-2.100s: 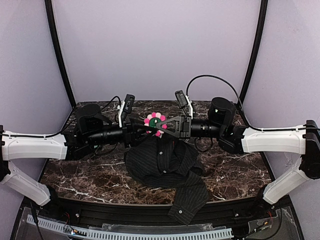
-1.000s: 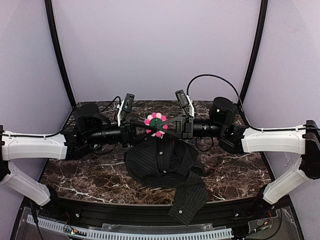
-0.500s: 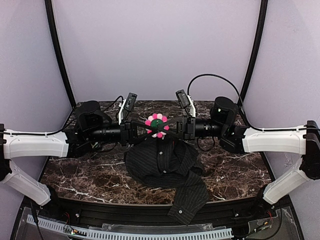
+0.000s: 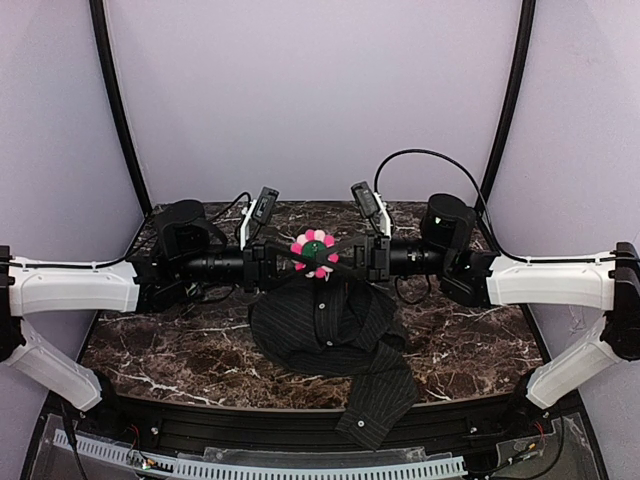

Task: Remove the brooch from the garment
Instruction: Close the brooch.

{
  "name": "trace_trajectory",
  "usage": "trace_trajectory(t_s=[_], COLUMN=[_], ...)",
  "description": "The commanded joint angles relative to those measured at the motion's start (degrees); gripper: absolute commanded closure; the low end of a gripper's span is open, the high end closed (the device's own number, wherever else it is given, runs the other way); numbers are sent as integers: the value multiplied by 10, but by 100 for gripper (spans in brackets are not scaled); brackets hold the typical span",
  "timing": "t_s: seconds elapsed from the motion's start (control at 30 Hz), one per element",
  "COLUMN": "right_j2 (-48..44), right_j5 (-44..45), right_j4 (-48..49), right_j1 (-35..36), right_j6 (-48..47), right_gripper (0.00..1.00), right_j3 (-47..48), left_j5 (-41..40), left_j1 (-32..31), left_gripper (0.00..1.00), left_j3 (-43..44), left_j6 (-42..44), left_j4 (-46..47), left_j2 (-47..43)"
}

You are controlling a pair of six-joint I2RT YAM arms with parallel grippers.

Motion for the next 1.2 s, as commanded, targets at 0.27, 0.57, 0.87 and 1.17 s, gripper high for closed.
trace_trajectory(t_s=[0.27, 0.57, 0.87, 1.17], right_j2=[-11, -13, 2, 21], right_j5=[57, 78, 145, 167], right_j4=[-20, 22, 36, 45], right_j1=[11, 11, 13, 47], right_j6=[15, 45, 168, 252], right_gripper=[100, 100, 100, 100], right_j3=[-3, -4, -7, -11], left_j5=[-45, -145, -162, -112], left_j1=[15, 19, 19, 19], left_gripper=[43, 26, 25, 24], left_j3=[17, 39, 22, -7], left_j6=[103, 260, 367, 315], left_j4=[-132, -247, -230, -140], left_j2=[-60, -88, -67, -43])
